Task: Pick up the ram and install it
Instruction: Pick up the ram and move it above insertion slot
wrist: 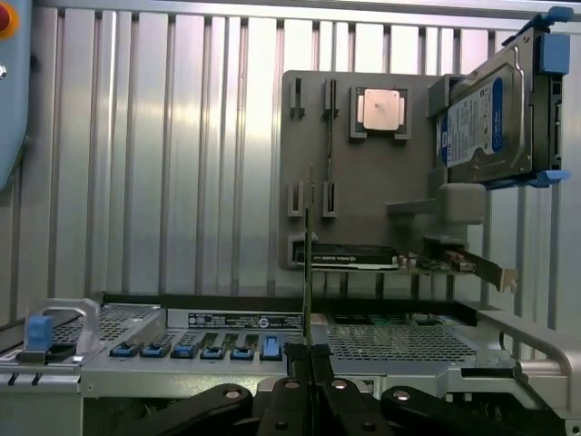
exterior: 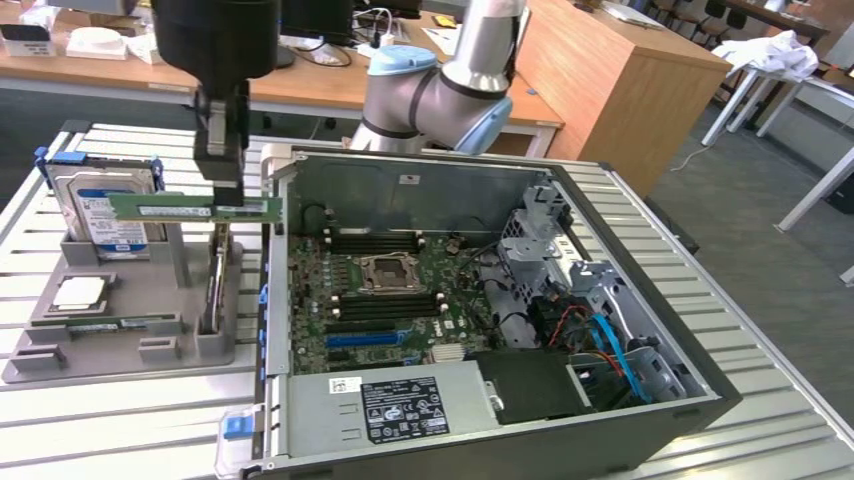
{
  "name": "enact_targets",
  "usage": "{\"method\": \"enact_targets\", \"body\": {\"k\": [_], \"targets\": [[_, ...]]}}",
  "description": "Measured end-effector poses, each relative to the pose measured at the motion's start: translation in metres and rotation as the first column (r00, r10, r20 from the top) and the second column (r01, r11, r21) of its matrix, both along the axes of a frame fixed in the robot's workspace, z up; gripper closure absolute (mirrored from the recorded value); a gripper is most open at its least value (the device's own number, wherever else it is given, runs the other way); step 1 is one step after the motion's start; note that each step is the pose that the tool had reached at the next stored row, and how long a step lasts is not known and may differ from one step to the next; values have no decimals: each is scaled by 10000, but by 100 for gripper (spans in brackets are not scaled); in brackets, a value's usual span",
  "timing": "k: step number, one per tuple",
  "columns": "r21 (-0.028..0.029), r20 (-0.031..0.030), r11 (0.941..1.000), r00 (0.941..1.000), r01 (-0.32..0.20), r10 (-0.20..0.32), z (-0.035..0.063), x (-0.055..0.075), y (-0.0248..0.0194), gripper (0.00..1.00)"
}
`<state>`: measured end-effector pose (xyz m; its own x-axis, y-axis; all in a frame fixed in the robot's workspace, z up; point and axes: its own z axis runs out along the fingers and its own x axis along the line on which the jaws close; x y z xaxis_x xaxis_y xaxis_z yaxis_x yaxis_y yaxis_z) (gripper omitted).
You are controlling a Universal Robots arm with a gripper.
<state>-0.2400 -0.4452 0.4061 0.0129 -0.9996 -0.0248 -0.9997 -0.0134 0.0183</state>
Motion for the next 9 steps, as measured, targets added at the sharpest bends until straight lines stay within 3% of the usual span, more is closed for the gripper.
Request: {"method": "enact_targets", "body": {"k": [9], "targets": [[-1,1,10000,10000,0,0,0,239,0,89]]}}
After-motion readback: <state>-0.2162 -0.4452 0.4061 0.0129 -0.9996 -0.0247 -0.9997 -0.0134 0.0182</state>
